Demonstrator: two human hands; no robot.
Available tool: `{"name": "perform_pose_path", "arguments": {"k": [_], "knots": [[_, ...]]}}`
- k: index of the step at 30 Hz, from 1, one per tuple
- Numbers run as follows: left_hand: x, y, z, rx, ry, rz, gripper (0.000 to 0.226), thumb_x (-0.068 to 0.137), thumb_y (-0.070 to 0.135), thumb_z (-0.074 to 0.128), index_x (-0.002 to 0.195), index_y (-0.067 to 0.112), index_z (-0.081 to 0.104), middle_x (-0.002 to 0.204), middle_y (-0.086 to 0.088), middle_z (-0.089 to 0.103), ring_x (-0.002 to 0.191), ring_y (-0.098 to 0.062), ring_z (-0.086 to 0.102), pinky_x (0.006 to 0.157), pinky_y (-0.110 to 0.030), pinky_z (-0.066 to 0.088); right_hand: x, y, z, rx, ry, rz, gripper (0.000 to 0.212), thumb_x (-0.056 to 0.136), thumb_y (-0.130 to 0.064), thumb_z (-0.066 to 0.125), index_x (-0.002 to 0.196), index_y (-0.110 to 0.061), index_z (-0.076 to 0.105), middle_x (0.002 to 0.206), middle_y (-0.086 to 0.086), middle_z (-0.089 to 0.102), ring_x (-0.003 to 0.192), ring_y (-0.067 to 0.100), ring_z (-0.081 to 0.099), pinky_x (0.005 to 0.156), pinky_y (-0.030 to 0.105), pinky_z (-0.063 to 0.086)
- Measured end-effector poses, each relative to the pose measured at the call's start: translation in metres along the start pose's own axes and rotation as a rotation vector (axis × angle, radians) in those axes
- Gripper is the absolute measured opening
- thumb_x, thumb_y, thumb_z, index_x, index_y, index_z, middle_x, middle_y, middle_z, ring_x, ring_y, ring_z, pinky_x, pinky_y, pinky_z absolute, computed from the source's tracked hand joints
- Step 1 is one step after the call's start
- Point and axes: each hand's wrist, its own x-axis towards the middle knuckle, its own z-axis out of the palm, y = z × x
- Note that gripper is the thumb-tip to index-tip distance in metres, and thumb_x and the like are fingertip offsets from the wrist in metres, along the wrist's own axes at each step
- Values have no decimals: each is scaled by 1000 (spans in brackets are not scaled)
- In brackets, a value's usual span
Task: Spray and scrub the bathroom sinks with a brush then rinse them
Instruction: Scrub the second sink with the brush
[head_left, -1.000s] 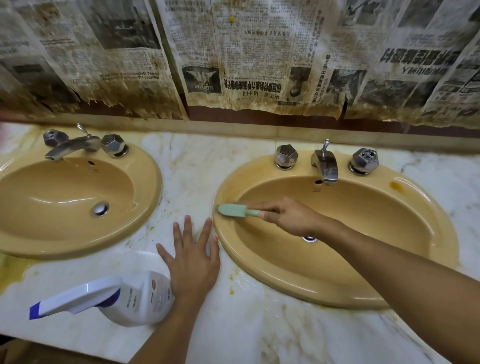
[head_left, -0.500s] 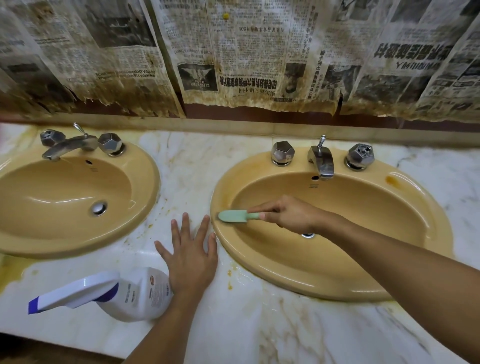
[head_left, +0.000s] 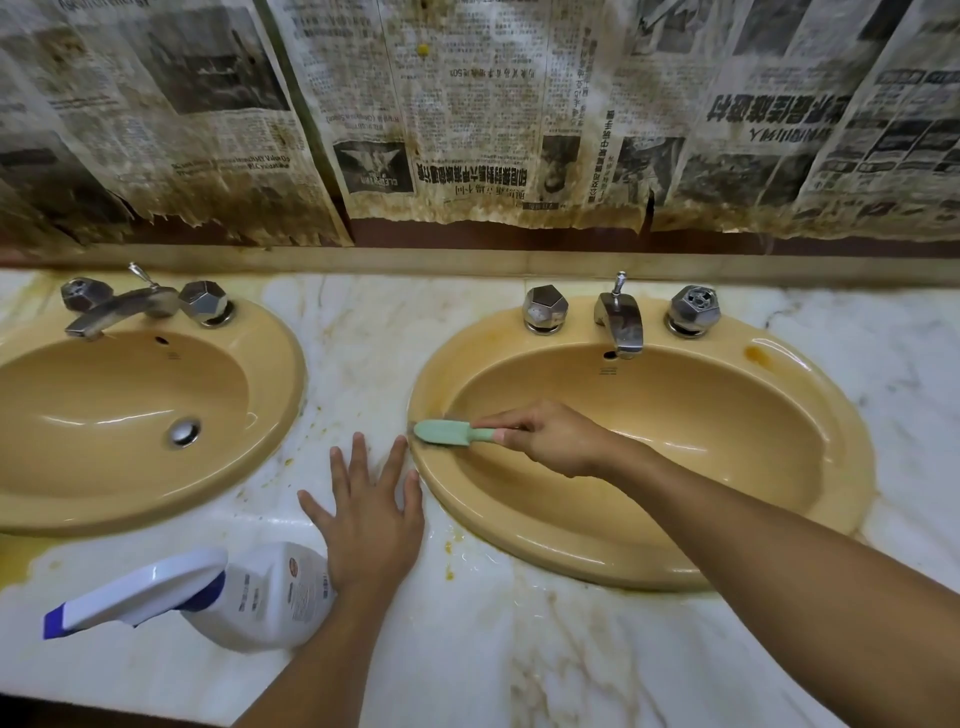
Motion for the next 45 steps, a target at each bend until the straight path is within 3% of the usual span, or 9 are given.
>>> {"name": "perform_pose_path", "arguments": {"k": [3, 9, 14, 18, 21, 24, 26, 38, 45], "knots": [[0, 1, -2, 5, -8, 0, 63, 99, 65, 7, 159, 53, 18, 173, 6, 4, 159, -18, -10, 121, -69, -4, 11, -11, 0, -108, 105, 3, 31, 104, -41, 54, 132, -45, 65, 106, -26, 68, 90, -5, 55, 85, 22, 42], [-2, 2, -9, -37, -28, 26, 54, 104, 62, 16, 157, 55, 25, 173, 3, 6, 159, -21, -11, 119, -70, -6, -7, 0, 8, -75, 42, 11, 32, 103, -38, 56, 133, -44, 65, 134, -20, 64, 115, 2, 58, 98, 24, 43], [-1, 1, -16, -99, -70, 9, 52, 104, 66, 20, 154, 57, 31, 173, 5, 5, 158, -18, -13, 119, -67, -12, -51, 16, 19, 186, 202, 48, 27, 105, -28, 55, 126, -35, 70, 57, -34, 55, 57, -12, 53, 52, 5, 36], [-1, 8, -21, -297, -78, -76, 41, 106, 49, 45, 147, 48, 51, 172, 4, 14, 159, -18, -4, 120, -63, -12, -75, 29, 39, 638, 419, 139, 36, 108, -21, 44, 137, -35, 60, 60, -3, 37, 46, 8, 28, 40, 20, 23], [-12, 33, -34, -545, -56, -194, 32, 101, 25, 57, 130, 30, 68, 166, -5, 30, 157, -22, 17, 126, -54, 6, -87, 20, 54, 750, 475, 145, 38, 107, -15, 39, 133, -38, 54, 65, -1, 48, 47, 10, 31, 43, 21, 26], [-25, 65, -50, -888, -51, -242, 23, 96, 37, 62, 98, 20, 78, 125, 1, 66, 125, -23, 60, 106, -39, 46, -89, 2, 70, 703, 496, 60, 32, 109, -18, 42, 126, -43, 52, 71, -3, 57, 50, 7, 39, 49, 26, 33], [-27, 85, -67, -1027, -129, -251, 39, 93, 52, 61, 82, 18, 76, 92, 7, 68, 95, -21, 64, 85, -36, 49, -83, -7, 79, 652, 490, 36, 27, 108, -18, 44, 123, -39, 53, 76, -1, 60, 51, 5, 42, 52, 26, 34], [-9, 94, -100, -1091, -380, -364, 36, 94, 34, 73, 116, 5, 73, 123, -3, 67, 118, -21, 55, 93, -34, 36, -72, -29, 86, 316, 408, 14, 12, 104, -25, 52, 110, -23, 62, 87, -7, 75, 65, -5, 57, 59, 11, 40], [-6, 77, -109, -1039, -368, -336, 23, 107, 18, 51, 109, 0, 65, 104, -13, 72, 83, -24, 78, 74, -42, 55, -105, 0, 58, 233, 423, 83, 42, 100, -35, 62, 142, -27, 57, 122, -7, 64, 104, 10, 62, 93, 29, 50]]}}
